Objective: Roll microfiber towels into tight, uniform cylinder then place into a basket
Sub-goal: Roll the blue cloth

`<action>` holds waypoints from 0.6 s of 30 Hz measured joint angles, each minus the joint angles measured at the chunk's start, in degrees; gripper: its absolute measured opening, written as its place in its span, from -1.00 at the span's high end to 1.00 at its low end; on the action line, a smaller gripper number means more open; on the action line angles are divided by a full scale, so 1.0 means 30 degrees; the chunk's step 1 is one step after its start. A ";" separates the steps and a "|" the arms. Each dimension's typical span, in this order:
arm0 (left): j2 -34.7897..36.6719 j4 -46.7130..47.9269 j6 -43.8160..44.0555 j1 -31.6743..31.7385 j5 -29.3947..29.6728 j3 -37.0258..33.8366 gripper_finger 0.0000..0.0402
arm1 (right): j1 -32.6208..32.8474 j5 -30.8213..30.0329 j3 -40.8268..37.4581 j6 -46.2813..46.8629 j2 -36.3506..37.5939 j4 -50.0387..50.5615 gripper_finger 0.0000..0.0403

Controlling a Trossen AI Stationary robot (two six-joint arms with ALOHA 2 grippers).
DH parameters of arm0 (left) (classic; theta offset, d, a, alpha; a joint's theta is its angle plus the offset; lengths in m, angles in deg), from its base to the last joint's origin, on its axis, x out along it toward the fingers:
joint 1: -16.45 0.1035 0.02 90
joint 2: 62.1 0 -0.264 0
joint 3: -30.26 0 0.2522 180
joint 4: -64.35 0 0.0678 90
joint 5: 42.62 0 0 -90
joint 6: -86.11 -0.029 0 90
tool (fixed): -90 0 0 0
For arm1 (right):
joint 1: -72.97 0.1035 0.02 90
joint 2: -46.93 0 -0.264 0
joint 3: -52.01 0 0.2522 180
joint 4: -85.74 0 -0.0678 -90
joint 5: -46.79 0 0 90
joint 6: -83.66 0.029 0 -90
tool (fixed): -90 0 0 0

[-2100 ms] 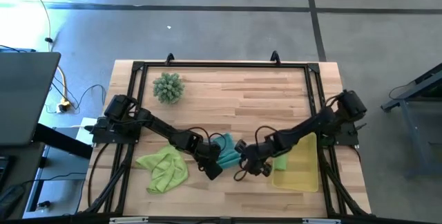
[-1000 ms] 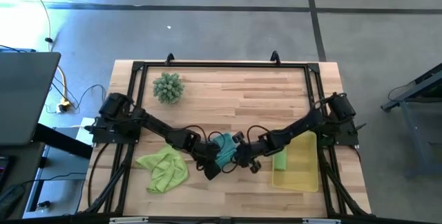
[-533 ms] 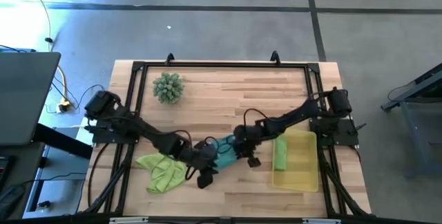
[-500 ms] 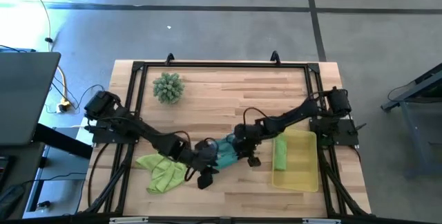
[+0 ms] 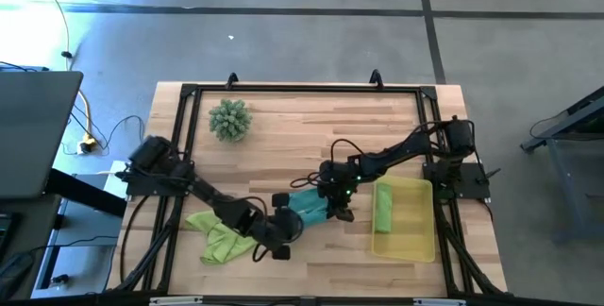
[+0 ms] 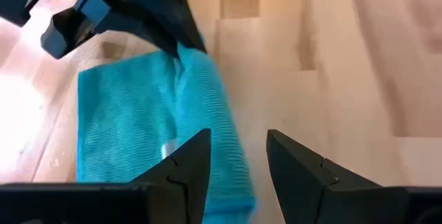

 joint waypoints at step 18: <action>-0.1429 0.1315 0.7812 0.1489 -0.3720 0.0063 0.56 | 0.0015 -0.0343 0.0015 -0.1824 0.0244 0.0119 0.82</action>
